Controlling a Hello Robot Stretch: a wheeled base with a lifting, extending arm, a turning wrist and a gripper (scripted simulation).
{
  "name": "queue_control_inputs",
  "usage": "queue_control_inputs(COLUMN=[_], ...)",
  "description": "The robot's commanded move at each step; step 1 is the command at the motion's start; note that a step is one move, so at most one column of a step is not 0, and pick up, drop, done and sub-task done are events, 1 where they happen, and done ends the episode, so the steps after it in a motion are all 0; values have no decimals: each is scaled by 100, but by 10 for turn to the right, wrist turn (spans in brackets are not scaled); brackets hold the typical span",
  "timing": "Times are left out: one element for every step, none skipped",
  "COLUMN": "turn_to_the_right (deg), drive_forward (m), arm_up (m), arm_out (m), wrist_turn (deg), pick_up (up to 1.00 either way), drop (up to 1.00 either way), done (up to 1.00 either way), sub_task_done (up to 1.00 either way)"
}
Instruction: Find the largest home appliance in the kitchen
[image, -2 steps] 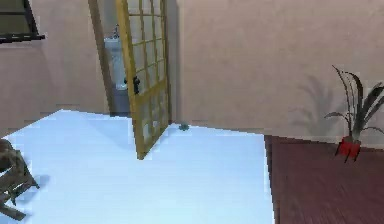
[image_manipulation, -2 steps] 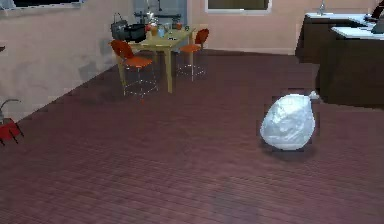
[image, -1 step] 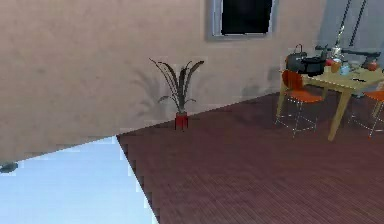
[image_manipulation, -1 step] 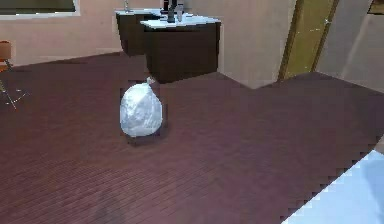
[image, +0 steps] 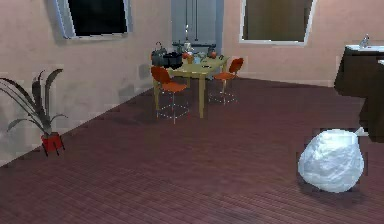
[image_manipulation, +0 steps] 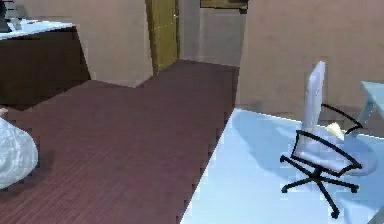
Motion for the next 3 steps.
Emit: queue_control_inputs(turn_to_the_right=[0,0,450], drive_forward=[100,100,0], arm_up=[0,0,0], arm_out=[0,0,0], wrist_turn=[0,0,0], pick_up=[0,0,0], drop=[0,0,0], done=[0,0,0], sub_task_done=[0,0,0])
